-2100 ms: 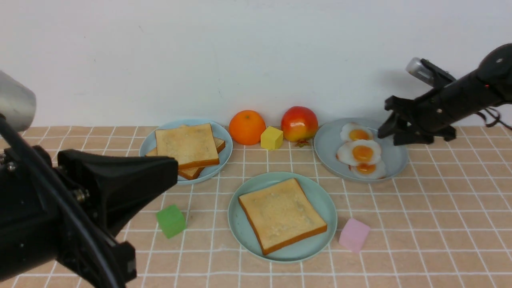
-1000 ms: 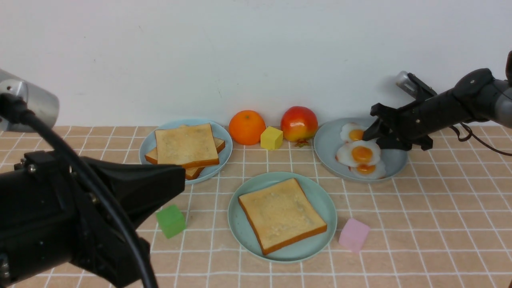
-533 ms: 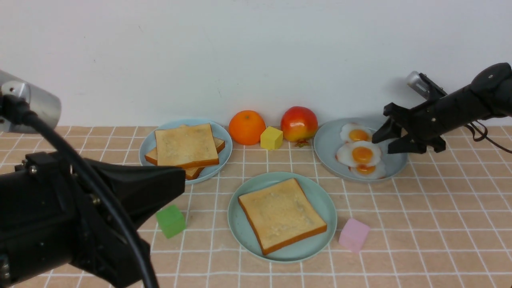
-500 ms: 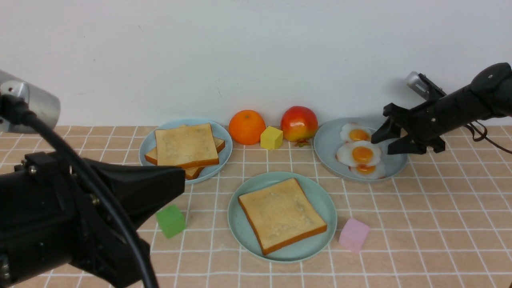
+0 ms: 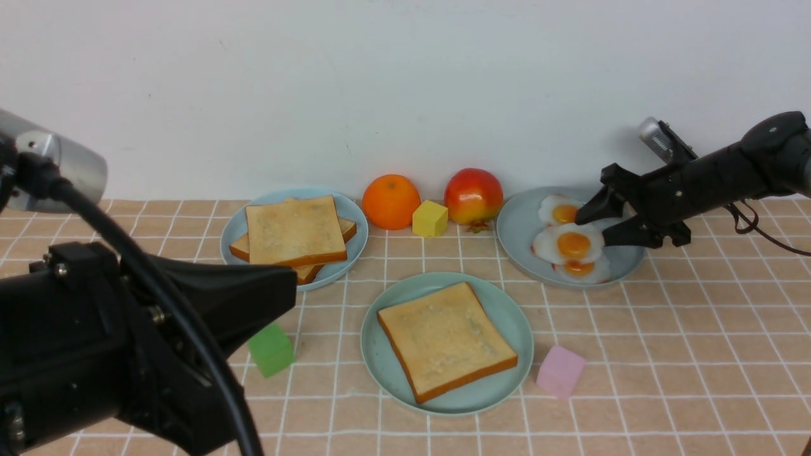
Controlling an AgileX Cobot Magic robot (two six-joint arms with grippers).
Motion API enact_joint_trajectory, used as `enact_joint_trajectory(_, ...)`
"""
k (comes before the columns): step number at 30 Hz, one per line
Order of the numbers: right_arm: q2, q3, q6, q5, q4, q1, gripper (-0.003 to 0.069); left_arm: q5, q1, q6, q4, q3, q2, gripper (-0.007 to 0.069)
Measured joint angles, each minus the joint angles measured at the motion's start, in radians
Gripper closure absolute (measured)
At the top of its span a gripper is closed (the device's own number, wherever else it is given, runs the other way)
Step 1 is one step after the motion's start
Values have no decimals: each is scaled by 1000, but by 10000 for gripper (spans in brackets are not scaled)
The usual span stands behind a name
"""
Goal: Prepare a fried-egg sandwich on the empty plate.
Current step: Use the right arm to grab a fried egg, then use the right arm to place the fried egg on the slice of bread in the middle
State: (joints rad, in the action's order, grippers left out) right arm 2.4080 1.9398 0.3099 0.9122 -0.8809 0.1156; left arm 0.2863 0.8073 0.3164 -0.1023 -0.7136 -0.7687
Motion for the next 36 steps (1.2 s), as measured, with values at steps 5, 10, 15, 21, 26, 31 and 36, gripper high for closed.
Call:
enact_joint_trajectory(5,7,0,27,9,1,3,367,0,0,0,0,0,0,627)
enact_joint_trajectory(10,6,1,47,38,-24,3,536,0,0,0,0,0,0,627)
enact_joint_trajectory(15,-5,1,65,50,-53,3,560,0,0,0,-1,0,0,627)
enact_joint_trajectory(21,-88,0,81,86,-30,3,583,0,0,0,-16,0,0,627)
enact_joint_trajectory(26,-198,0,86,173,-21,2,583,8,0,0,-55,0,0,625)
enact_joint_trajectory(31,-336,-28,100,289,-8,-46,583,58,0,0,-123,0,0,623)
enact_joint_trajectory(36,-467,-238,115,285,-12,-187,583,103,0,0,-166,0,0,620)
